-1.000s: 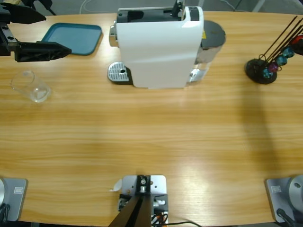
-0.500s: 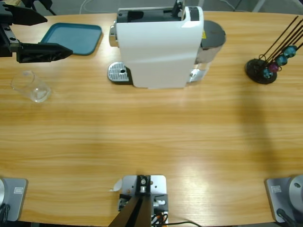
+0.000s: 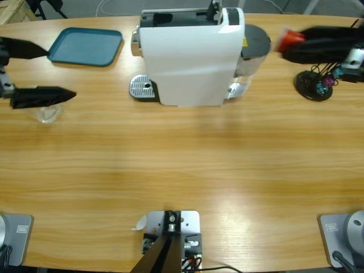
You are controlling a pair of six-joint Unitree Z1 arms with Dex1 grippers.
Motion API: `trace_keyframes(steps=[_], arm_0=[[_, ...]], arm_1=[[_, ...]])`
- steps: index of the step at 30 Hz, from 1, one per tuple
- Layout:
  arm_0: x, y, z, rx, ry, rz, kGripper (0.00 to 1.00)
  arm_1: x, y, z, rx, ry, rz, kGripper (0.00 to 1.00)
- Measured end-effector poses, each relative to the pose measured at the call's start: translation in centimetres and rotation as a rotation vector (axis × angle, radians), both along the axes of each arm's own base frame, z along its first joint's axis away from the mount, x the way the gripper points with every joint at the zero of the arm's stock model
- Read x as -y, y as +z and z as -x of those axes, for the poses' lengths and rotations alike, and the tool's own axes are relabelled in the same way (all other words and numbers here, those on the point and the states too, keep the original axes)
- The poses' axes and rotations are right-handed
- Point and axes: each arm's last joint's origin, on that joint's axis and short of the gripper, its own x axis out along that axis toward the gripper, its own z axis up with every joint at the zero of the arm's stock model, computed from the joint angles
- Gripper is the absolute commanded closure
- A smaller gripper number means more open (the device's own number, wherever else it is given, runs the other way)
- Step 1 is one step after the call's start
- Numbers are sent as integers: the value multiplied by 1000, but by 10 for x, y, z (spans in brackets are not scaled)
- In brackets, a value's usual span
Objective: Pour coffee
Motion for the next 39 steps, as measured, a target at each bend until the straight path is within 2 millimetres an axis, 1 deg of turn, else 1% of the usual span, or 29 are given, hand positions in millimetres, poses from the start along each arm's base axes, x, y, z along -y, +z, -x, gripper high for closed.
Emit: trace_keyframes(steps=[4, 7, 9, 11, 15, 21, 27, 31, 39], arm_0=[[-14, -5, 13, 4, 0, 3, 0], [-22, -8, 21, 12, 3, 7, 0], [-26, -10, 25, 16, 9, 6, 0], [-30, -13, 28, 20, 16, 2, 0], [-34, -18, 31, 13, 26, -5, 0], [-34, -18, 31, 11, 33, 1, 0], [-34, -18, 30, 17, 39, 0, 0], [-33, -17, 30, 22, 40, 4, 0], [-33, -18, 29, 28, 40, 10, 0]], arm_1=[[-54, 26, -25, 59, 175, 68, 1000], [-90, 37, -43, 83, 247, 96, 1000], [-110, 40, -56, 90, 264, 103, 1000], [-128, 37, -69, 98, 257, 122, 1000], [-149, 26, -90, 106, 211, 178, 1000], [-163, 10, -106, 120, 163, 204, 1000], [-156, 4, -124, 109, 118, 214, 1000], [-158, -3, -128, 95, 116, 226, 1000], [-157, -7, -134, 86, 105, 233, 1000]])
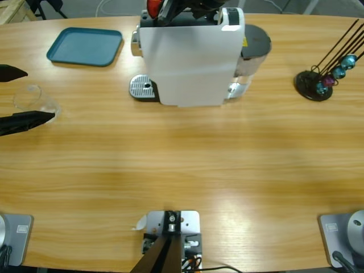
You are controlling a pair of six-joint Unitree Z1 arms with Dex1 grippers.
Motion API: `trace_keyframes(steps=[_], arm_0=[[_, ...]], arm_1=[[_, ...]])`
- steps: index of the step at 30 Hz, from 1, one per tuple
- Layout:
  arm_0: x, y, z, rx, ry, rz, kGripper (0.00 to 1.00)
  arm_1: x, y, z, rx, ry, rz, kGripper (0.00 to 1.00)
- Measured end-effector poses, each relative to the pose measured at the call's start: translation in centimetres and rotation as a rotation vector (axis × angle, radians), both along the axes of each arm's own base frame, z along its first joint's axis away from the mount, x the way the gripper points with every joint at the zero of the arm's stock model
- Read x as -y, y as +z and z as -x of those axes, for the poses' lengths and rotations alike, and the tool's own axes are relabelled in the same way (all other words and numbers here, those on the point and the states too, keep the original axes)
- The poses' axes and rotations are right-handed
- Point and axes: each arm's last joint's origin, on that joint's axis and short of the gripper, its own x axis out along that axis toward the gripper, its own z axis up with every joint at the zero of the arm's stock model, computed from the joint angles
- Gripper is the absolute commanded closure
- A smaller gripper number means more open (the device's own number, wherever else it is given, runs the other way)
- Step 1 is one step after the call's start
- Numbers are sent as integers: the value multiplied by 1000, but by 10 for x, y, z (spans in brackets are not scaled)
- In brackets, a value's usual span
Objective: Pour coffee
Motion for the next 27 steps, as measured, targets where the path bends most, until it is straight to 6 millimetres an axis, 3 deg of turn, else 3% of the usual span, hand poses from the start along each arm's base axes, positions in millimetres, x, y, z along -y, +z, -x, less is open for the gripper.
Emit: trace_keyframes(steps=[11, 12, 13, 14, 15, 16, 19, 27], arm_0=[[1, -1, -1, 3, 0, 2, 0], [2, 0, -2, 4, 0, 3, 0], [2, 0, -2, 5, 0, 5, 0], [2, 0, -2, 6, 0, 6, 0], [2, 0, -2, 7, 0, 7, 0], [2, 0, -2, 7, 0, 7, 0], [2, 0, -2, 7, 0, 7, 0], [3, 0, -3, 11, 0, 11, 0]], arm_1=[[-3, -7, -4, -15, 5, 7, 1000], [-3, -7, -4, -15, 5, 7, 928], [-3, -8, -4, -16, 5, 8, 772], [-3, -8, -4, -16, 5, 8, 751], [-3, -8, -4, -17, 6, 8, 665], [-3, -8, -4, -17, 6, 8, 523], [-2, -9, -4, -20, 6, 11, 369], [-1, -6, -3, -11, 4, 1, 363]])
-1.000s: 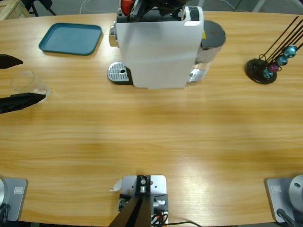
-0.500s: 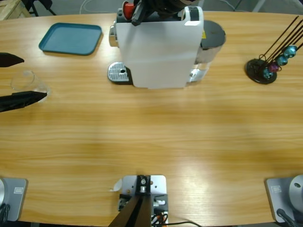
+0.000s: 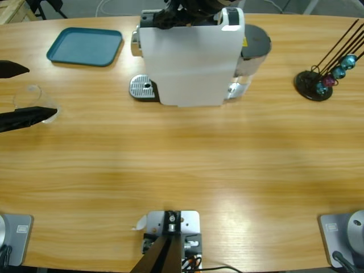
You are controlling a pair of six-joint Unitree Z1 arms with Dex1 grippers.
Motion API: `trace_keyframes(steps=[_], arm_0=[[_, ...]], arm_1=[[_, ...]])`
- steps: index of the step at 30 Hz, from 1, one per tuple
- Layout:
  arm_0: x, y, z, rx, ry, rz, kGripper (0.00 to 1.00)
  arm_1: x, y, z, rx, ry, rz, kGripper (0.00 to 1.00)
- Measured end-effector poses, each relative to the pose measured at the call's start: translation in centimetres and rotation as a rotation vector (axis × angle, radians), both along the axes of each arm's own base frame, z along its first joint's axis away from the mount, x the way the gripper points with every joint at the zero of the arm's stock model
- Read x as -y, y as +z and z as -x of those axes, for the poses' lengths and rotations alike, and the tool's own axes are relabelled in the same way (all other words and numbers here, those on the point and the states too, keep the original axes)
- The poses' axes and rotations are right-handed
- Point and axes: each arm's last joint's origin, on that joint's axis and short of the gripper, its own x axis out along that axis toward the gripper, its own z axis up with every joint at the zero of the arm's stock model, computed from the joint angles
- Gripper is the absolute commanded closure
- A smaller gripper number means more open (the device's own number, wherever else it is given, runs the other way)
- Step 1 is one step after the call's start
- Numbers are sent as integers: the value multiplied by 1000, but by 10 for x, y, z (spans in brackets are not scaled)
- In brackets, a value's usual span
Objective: Pour coffee
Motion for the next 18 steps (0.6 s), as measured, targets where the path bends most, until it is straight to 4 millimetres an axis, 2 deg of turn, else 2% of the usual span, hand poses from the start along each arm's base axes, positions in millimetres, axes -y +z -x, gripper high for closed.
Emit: trace_keyframes(steps=[1, 3, 4, 7, 11, 13, 18], arm_0=[[0, 0, 0, 0, 0, 0, 0], [1, 0, -1, 1, 0, 1, 0], [1, 0, -1, 1, 0, 1, 0], [2, 1, -2, 8, 0, 8, 0], [3, 2, -3, 12, 6, 23, 1], [3, 2, -3, 4, 18, 36, 3], [3, 3, -3, -13, 45, 69, 0]], arm_1=[[0, 0, 0, 0, 0, 0, 447], [0, 0, 0, -3, -2, -1, 836], [1, 0, 1, -7, -6, -6, 990], [2, 13, 13, -42, -32, -77, 1000], [10, 41, 56, -124, -140, -209, 1000], [22, 42, 71, -162, -250, -259, 1000], [64, 27, 97, -306, -538, -403, 1000]])
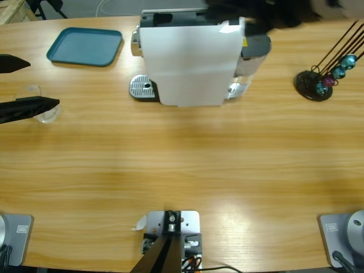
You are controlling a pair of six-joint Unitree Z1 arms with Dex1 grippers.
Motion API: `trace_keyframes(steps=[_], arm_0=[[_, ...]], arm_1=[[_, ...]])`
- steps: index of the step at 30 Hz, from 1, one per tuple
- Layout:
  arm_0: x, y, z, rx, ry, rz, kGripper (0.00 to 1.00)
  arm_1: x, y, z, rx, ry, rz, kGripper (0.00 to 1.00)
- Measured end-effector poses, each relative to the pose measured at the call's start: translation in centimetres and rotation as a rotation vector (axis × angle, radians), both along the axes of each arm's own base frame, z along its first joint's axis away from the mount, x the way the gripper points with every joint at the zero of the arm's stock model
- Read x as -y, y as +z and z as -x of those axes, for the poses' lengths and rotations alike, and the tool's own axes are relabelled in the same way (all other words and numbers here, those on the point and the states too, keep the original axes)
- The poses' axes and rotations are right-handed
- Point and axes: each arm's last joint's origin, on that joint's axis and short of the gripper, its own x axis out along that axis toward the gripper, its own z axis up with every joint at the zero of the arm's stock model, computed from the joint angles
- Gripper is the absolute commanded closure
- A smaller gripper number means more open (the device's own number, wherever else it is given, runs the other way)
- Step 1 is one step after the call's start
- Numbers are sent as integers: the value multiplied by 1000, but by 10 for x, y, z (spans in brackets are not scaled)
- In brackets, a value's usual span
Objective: Pour coffee
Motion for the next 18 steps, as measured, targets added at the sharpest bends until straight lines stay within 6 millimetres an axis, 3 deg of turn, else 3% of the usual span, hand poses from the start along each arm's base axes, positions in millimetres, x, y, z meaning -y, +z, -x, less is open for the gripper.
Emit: trace_keyframes(steps=[5, 8, 11, 14, 18], arm_0=[[-1, 0, 1, 1, 5, 10, 0], [-2, 1, 2, 6, 5, 15, 0], [-3, 2, 3, 8, 5, 17, 0], [-3, 2, 3, 8, 5, 18, 0], [-8, 6, 5, 33, 43, 37, 2]], arm_1=[[30, 7, 13, 11, -205, -154, 1000], [36, 20, -4, 49, -301, -301, 1000], [26, 29, -30, 60, -353, -391, 1000], [8, 15, -55, 28, -365, -408, 1000], [-5, 4, -66, -14, -324, -436, 1000]])
